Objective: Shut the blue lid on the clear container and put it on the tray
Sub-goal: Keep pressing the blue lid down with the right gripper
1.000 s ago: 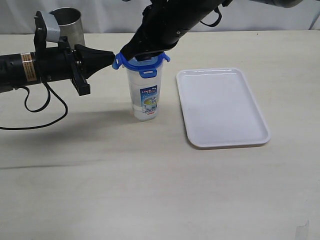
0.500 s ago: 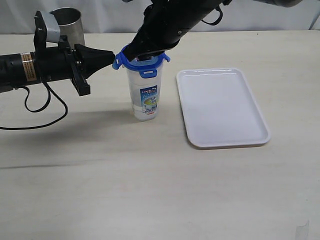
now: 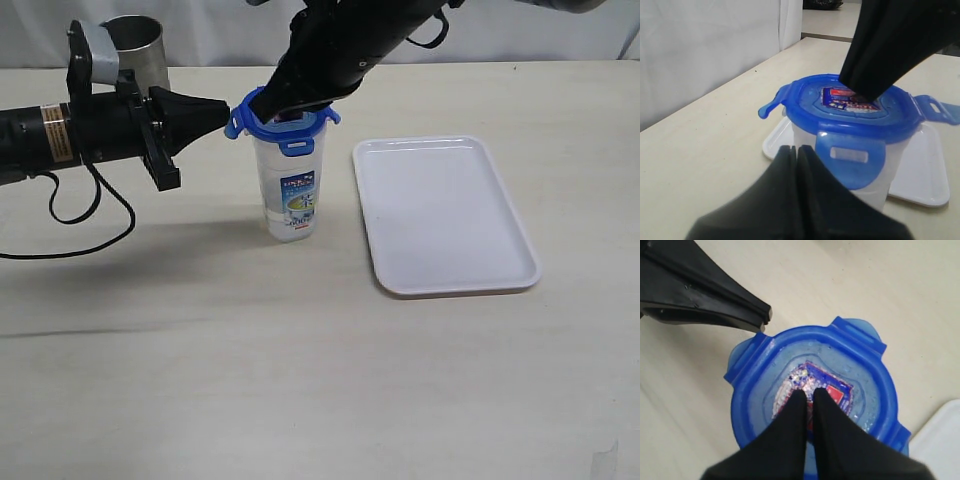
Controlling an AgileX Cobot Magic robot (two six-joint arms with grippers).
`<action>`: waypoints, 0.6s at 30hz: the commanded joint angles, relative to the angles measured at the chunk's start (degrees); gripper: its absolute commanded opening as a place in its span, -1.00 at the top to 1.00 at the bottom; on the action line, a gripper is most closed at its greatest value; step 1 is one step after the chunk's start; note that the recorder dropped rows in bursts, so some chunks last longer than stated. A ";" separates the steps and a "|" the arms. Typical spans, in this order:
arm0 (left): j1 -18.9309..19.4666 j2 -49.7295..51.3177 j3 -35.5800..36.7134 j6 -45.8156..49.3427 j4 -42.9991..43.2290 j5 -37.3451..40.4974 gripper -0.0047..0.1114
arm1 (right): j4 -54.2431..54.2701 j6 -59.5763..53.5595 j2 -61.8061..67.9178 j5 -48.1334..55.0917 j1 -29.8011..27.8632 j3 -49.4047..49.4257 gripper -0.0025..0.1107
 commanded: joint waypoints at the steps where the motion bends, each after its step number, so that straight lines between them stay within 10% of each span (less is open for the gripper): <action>1: -0.32 -2.02 -0.32 0.18 -0.09 -0.58 0.92 | -1.93 -0.01 -0.13 2.66 -0.03 0.45 0.87; 18: -0.32 -4.20 0.39 -3.07 4.75 3.23 0.92 | -1.93 0.38 -0.12 2.66 -0.03 0.45 0.87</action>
